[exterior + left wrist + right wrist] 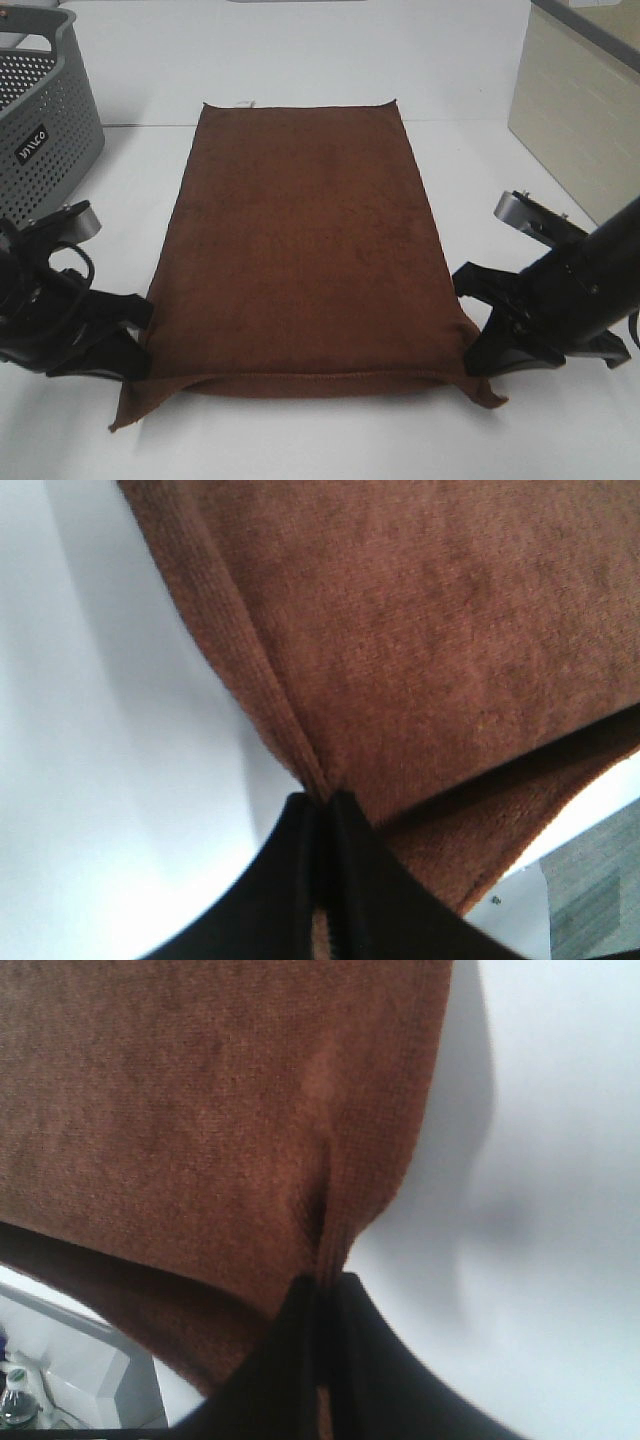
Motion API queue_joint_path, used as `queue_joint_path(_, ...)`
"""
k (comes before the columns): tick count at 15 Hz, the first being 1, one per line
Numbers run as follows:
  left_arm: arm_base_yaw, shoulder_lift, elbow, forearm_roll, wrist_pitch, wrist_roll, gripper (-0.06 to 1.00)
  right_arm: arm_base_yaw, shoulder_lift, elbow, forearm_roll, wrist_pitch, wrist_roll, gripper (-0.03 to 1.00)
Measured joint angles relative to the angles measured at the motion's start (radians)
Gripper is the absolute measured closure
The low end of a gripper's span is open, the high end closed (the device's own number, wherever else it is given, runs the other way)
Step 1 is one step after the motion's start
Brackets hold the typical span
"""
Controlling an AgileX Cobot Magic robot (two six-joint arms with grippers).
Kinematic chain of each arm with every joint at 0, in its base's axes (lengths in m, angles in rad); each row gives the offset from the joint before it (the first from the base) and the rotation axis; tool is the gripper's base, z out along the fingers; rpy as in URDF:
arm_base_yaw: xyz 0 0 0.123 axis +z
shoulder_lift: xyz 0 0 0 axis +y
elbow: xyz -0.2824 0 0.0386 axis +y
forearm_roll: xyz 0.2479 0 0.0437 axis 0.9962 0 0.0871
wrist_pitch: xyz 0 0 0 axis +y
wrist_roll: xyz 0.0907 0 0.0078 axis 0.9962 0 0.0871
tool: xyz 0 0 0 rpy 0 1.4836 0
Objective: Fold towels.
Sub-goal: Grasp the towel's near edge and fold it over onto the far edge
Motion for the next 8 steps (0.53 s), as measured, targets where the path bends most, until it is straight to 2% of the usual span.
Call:
queue_joint_path(4,0.0,-0.119,0.13,-0.04,0.019,0.0,0.93,0.003,-0.117,0.156,0.001,0.012,0.0,0.97)
queue_joint_path(6,0.0,-0.123,0.114,-0.052,0.017,0.002,0.93,0.003,-0.122,0.141,-0.003,0.008,-0.001,0.97)
queue_joint_path(8,0.0,-0.124,0.053,-0.052,-0.004,0.006,0.93,0.003,-0.124,0.056,-0.025,0.006,-0.001,0.97)
